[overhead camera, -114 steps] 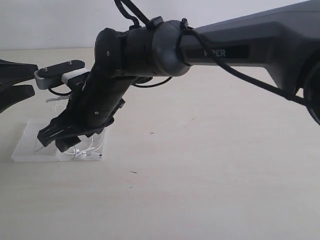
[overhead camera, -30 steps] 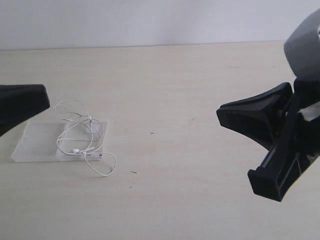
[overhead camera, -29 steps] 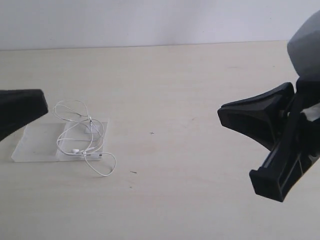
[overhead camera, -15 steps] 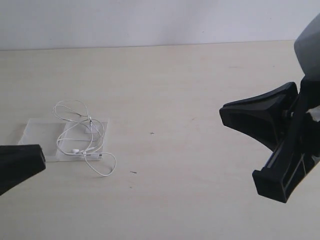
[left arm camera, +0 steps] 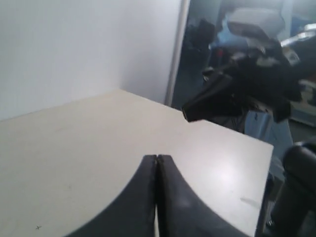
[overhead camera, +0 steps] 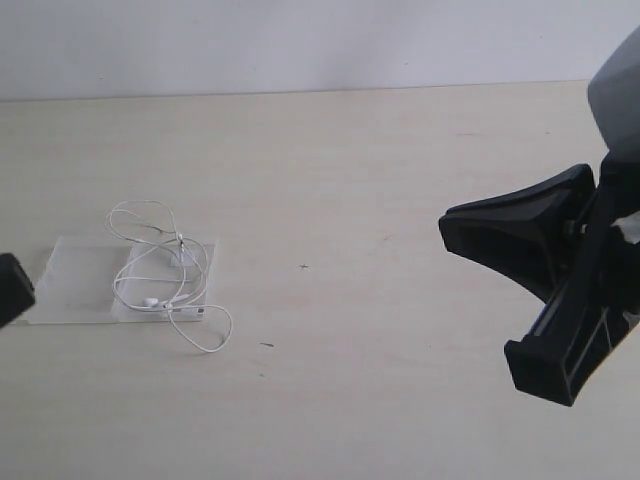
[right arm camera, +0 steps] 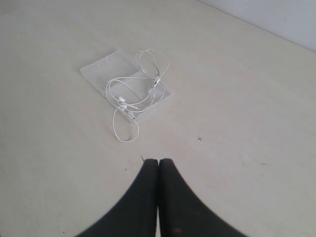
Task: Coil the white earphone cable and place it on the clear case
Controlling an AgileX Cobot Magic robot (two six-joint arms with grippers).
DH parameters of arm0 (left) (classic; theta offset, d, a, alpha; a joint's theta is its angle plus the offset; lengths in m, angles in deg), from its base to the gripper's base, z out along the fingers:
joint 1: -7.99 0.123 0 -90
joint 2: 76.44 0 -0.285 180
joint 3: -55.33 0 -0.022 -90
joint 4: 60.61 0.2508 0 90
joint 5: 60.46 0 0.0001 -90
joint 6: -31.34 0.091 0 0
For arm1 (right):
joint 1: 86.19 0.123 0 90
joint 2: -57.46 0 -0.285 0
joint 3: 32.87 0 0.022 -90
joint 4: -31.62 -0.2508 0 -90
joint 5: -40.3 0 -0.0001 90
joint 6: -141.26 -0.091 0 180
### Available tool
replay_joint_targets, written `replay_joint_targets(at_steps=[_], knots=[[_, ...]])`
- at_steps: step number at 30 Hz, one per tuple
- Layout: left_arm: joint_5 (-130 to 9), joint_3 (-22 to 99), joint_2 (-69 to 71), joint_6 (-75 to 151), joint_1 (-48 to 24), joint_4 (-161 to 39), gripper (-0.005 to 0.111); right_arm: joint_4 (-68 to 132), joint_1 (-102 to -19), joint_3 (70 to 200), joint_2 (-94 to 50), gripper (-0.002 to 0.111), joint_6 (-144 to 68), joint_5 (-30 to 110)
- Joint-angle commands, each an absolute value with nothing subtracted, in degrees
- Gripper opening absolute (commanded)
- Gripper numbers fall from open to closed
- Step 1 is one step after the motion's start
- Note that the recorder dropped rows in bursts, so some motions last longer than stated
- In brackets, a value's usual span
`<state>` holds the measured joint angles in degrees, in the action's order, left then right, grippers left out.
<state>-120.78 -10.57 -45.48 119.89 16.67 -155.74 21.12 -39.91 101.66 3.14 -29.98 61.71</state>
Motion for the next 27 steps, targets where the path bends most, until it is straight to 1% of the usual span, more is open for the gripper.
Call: replay_joint_targets(at_steps=[1,5,12,16,19,20,23,27], knots=[[-113.21,-10.59,-51.59,111.26,16.38,-157.66,0.000,21.04,-40.17,101.56,3.55,0.000,-30.02,60.97],[-109.56,-10.59,-52.18,109.47,16.50,-157.42,0.000,21.20,-40.17,101.56,3.55,0.000,-30.02,60.96],[-108.84,-10.59,-52.18,109.69,16.60,-157.26,0.000,21.20,-40.17,101.56,3.55,0.000,-30.02,60.96],[-102.67,-10.59,-52.18,108.05,16.60,-151.45,0.000,21.20,-40.17,101.56,3.55,0.000,-30.02,60.96],[-92.77,-10.59,-52.18,95.51,16.60,-138.02,0.000,21.07,-40.17,101.56,3.55,0.000,-30.02,60.96],[-89.18,-10.59,-52.18,87.90,16.60,-131.35,0.000,21.07,-40.17,101.56,3.55,0.000,-30.02,60.96],[-81.81,-10.59,-52.18,60.21,16.60,-105.55,0.000,21.07,-40.17,101.56,3.55,0.000,-30.13,60.96],[-77.85,-11.33,-52.18,15.06,16.60,-64.60,0.000,21.07,-40.17,101.56,3.55,0.000,-30.13,60.96]])
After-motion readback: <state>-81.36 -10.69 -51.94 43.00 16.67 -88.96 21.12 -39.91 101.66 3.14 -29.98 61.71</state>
